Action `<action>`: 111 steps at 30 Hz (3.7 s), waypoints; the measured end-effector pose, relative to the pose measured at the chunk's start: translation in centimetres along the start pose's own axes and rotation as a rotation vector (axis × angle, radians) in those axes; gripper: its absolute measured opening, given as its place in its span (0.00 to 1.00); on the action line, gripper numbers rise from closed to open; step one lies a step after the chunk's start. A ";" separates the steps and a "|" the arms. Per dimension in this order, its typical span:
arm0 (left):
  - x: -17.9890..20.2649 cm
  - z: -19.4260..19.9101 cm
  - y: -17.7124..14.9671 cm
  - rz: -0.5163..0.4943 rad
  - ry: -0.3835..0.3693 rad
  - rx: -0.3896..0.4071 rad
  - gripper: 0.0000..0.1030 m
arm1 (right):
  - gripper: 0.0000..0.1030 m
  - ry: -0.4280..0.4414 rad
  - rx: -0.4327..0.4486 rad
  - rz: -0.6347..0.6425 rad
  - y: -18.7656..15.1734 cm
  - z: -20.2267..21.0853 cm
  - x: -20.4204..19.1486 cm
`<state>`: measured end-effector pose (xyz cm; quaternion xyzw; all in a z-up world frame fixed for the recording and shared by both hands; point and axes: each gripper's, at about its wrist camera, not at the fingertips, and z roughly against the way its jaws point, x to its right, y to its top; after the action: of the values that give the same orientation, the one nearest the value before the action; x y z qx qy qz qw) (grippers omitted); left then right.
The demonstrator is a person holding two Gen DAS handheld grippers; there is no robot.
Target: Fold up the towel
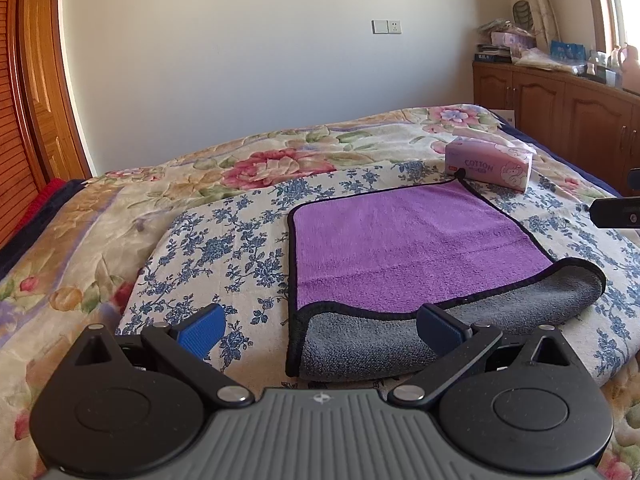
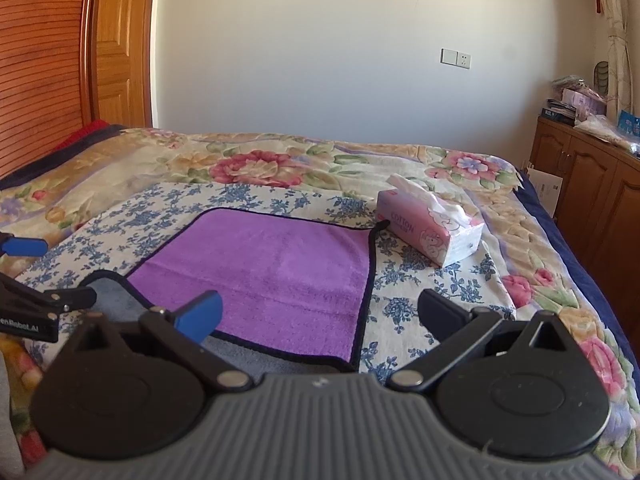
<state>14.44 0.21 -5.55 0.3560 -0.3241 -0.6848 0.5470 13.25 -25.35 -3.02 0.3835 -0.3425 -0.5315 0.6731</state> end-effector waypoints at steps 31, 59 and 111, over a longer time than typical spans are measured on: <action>-3.0 -5.7 0.2 0.115 -0.113 -0.143 0.65 | 1.00 0.011 -0.194 -0.028 -1.0 -5.1 1.4; -3.4 -6.6 -0.7 0.161 -0.151 -0.224 0.35 | 0.85 0.112 -0.361 -0.082 -2.2 -6.6 1.9; -3.0 -4.1 1.1 0.159 -0.183 -0.100 0.06 | 0.04 0.150 -0.246 -0.050 -0.5 -5.3 2.5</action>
<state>18.95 2.67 -6.43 0.2375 -0.3652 -0.6843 0.5848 18.09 -27.05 -5.83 0.3452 -0.2142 -0.5559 0.7252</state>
